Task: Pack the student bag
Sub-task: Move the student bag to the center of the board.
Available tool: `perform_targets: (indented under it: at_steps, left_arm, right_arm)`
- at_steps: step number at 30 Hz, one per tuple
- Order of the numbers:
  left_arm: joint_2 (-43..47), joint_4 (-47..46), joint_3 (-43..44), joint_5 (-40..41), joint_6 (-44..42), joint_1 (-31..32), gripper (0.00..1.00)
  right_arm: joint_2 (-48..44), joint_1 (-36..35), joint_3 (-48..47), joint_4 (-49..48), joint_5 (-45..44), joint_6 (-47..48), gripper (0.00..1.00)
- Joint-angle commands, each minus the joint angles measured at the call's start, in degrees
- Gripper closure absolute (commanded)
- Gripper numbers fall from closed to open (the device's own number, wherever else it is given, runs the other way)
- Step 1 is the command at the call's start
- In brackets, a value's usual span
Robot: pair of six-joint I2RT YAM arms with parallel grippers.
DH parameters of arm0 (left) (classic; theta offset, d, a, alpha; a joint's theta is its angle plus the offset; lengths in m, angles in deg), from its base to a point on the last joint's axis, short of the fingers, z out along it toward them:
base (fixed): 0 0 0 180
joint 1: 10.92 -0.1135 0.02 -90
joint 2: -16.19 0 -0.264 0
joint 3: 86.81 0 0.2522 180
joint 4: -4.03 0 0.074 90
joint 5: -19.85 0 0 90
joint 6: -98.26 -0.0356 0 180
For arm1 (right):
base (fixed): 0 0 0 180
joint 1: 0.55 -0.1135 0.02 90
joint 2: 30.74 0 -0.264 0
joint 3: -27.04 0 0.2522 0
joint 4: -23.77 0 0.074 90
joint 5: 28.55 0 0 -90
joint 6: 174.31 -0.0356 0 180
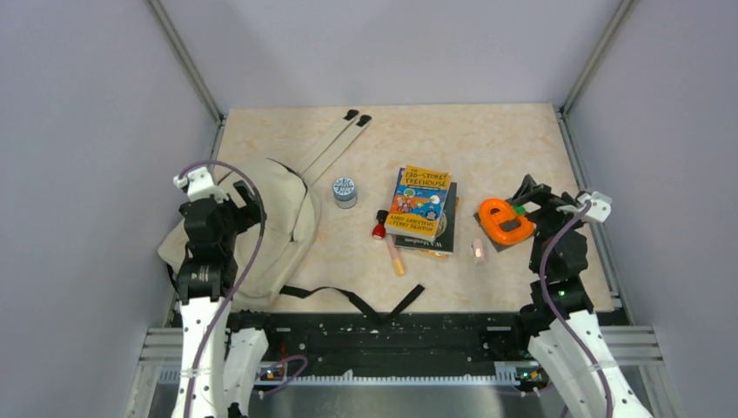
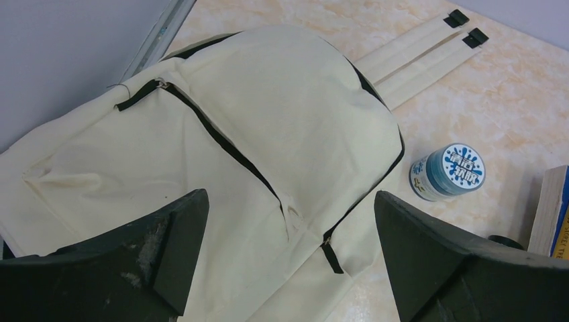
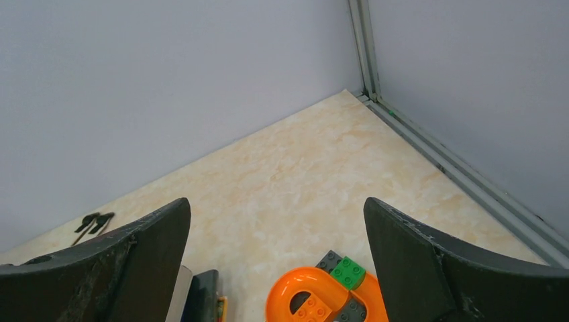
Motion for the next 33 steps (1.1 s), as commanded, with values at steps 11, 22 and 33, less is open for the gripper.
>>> perform_targets:
  at_steps: [11, 22, 33]
  left_arm:
    - [-1.47, -1.63, 1.08, -0.92, -1.71, 0.21, 0.02]
    - [-14.95, 0.36, 4.52, 4.14, -2.44, 13.46, 0.12]
    - [-44.58, 3.98, 26.63, 0.89, -1.04, 18.72, 0.03]
  right_arm:
    - [-9.67, -0.41, 4.8, 0.13, 0.02, -4.52, 0.01]
    - [-7.13, -0.48, 2.35, 4.18, 2.9, -3.5, 0.01]
    - [-2.1, -0.42, 0.44, 4.92, 8.31, -3.28, 0.01]
